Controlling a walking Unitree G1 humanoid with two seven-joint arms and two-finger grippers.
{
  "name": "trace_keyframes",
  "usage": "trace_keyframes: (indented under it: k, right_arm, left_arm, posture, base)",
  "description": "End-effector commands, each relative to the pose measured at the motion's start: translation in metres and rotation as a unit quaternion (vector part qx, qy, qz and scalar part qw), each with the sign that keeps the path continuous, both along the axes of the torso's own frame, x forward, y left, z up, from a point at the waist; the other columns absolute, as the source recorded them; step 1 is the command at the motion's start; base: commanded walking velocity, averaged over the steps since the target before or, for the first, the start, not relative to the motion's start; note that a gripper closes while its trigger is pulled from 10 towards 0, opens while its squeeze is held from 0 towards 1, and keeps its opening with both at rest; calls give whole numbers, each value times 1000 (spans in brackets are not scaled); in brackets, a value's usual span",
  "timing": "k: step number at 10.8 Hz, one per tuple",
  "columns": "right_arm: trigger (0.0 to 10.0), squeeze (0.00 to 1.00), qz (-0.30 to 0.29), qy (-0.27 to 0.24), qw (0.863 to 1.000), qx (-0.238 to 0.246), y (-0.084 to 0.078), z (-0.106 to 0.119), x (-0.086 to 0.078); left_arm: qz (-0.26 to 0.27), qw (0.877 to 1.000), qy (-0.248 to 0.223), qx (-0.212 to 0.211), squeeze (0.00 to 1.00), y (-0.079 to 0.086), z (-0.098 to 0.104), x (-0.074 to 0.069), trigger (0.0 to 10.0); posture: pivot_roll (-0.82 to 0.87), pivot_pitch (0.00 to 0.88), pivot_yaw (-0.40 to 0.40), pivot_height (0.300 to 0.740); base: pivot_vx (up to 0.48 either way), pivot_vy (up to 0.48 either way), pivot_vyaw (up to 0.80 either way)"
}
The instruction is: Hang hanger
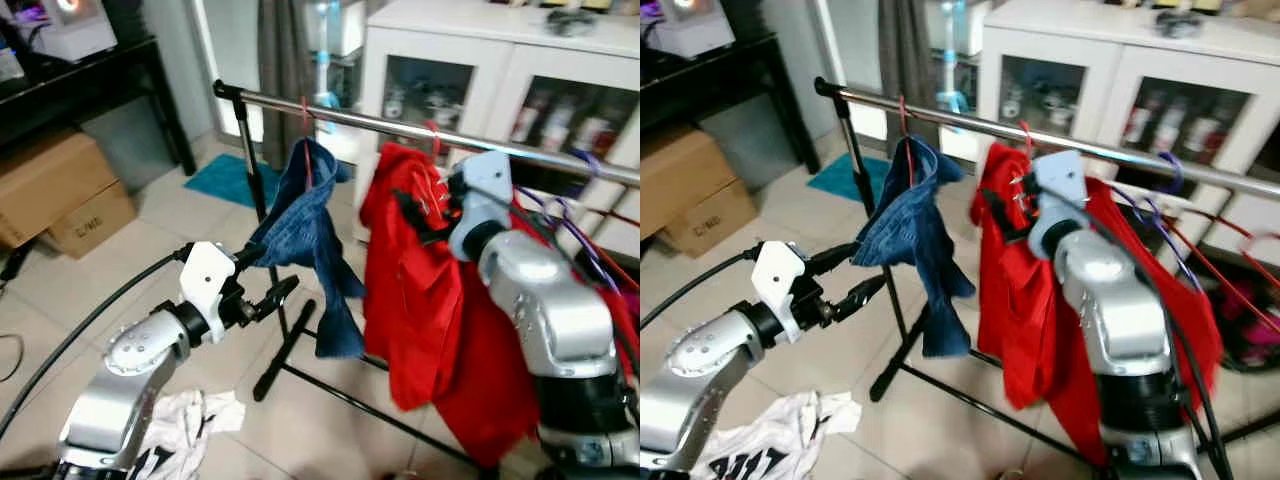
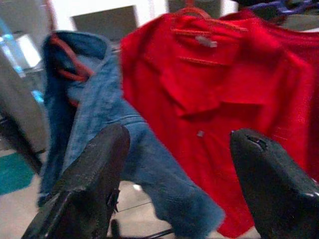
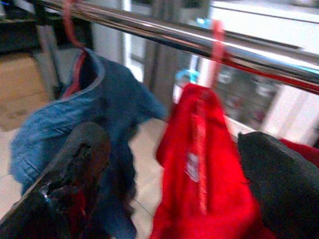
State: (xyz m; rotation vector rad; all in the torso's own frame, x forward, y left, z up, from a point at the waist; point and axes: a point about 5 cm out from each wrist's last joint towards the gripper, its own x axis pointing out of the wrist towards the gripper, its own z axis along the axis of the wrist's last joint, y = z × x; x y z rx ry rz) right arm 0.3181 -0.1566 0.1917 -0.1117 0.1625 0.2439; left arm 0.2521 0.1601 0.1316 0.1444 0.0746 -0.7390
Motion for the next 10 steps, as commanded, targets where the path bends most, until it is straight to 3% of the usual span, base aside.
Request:
trace_keyframes:
  k: [1, 5, 7, 10]
  right_arm:
    - [10000, 0, -12, 16, 1000, -6, -3, 1, 3]
    - [10000, 0, 10, 8, 1000, 5, 10, 4, 26]
    - [10000, 0, 35, -9, 999, 20, 23, 9, 30]
    - [10000, 0, -24, -17, 1000, 1, 20, 6, 45]
  left_arm:
    - [-10, 1000, -1, 2, 0, -2, 3, 2, 10000]
    - [-8, 1000, -6, 0, 0, 0, 6, 6, 10000]
    - [27, 1000, -16, -5, 0, 2, 8, 7, 10000]
    - [29, 999, -17, -4, 0, 3, 7, 7, 10000]
  posture:
    - [-33, 0, 49, 740]
    - [-28, 0, 44, 740]
    - [-23, 0, 34, 740]
    - [-22, 0, 31, 740]
  base:
    - [0, 0, 0]
    - [0, 0, 0]
    - [0, 0, 0]
    - [0, 0, 0]
